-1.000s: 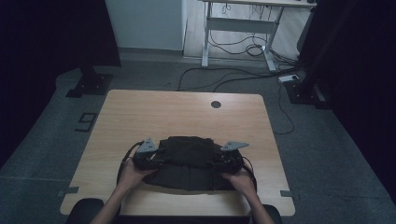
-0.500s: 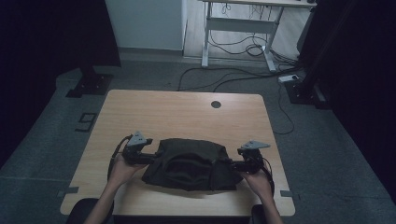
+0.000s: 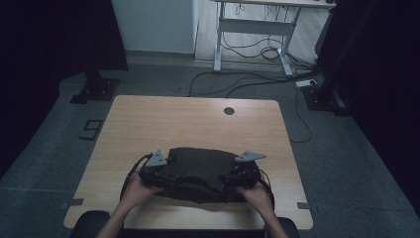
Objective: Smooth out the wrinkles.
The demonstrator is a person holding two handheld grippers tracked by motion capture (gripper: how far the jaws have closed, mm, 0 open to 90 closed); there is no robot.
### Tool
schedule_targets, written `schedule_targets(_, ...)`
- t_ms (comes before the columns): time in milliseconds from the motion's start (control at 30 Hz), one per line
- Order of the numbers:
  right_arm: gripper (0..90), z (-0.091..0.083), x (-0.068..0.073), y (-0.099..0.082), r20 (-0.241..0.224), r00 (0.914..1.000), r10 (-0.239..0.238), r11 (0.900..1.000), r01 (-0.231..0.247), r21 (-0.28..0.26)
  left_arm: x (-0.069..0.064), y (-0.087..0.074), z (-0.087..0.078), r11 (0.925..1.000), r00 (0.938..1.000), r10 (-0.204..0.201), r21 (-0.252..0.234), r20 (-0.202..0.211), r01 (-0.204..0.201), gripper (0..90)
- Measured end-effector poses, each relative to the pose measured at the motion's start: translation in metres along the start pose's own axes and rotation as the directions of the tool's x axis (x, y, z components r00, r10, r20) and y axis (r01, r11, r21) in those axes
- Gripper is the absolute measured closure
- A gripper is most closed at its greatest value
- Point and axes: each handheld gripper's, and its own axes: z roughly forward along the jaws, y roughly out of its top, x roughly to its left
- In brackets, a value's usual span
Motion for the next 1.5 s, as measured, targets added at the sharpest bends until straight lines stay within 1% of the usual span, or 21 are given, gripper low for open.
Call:
schedule_targets(67,18.2,0.004,0.006,-0.01,0.013,0.9999,-0.009,0.9993,0.009,0.037,-0.004,-0.007,0.0,0.9998,1.0,-0.005,0.021,0.003,0.005,21.0)
schedule_targets(133,17.5,0.007,0.009,-0.017,0.027,0.9995,-0.014,0.998,0.013,0.061,-0.006,-0.013,0.001,0.9991,0.9999,-0.009,0.041,-0.011,0.009,21.0)
schedule_targets(167,17.4,0.007,0.011,-0.02,0.037,0.9991,-0.022,0.9973,0.019,0.071,-0.007,-0.016,0.002,0.9986,0.9998,-0.016,0.05,-0.011,0.016,21.0)
schedule_targets(267,17.4,0.007,0.015,-0.026,0.057,0.9979,-0.031,0.9965,0.027,0.079,-0.009,-0.022,0.003,0.9974,0.9991,-0.035,0.063,-0.023,0.036,21.1)
schedule_targets(333,17.4,0.006,0.017,-0.028,0.074,0.9967,-0.035,0.9958,0.028,0.087,-0.011,-0.024,0.004,0.997,0.9989,-0.03,0.07,-0.036,0.033,21.3)
schedule_targets(467,17.4,0.008,0.02,-0.035,0.097,0.9943,-0.043,0.9929,0.032,0.115,-0.016,-0.028,0.001,0.9959,0.9981,-0.007,0.09,-0.062,0.013,21.8)
schedule_targets(567,17.9,0.01,0.02,-0.038,0.103,0.994,-0.036,0.9916,0.023,0.127,-0.016,-0.032,0.0,0.9952,0.9972,-0.004,0.097,-0.075,0.011,22.4)
schedule_targets(733,18.9,0.015,0.02,-0.04,0.105,0.9942,-0.02,0.9901,0.005,0.14,-0.013,-0.034,0.005,0.9943,0.9968,-0.018,0.104,-0.078,0.026,22.4)
schedule_targets(900,19.6,0.019,0.018,-0.039,0.097,0.9953,-0.005,0.9893,-0.01,0.145,-0.009,-0.034,0.009,0.9942,0.9957,-0.033,0.1,-0.086,0.041,22.3)
schedule_targets(1033,20.0,0.023,0.013,-0.035,0.109,0.9941,0.001,0.9898,-0.017,0.142,-0.004,-0.031,0.013,0.9944,0.9947,-0.039,0.095,-0.095,0.048,22.4)
schedule_targets(1200,20.5,0.031,0.003,-0.029,0.115,0.9932,0.015,0.9908,-0.03,0.132,0.006,-0.027,0.02,0.9941,0.9928,-0.052,0.088,-0.108,0.062,22.4)
schedule_targets(1500,21.7,0.044,-0.013,-0.016,0.126,0.9919,0.021,0.9914,-0.037,0.126,0.022,-0.02,0.03,0.9934,0.9895,-0.072,0.08,-0.126,0.082,22.4)
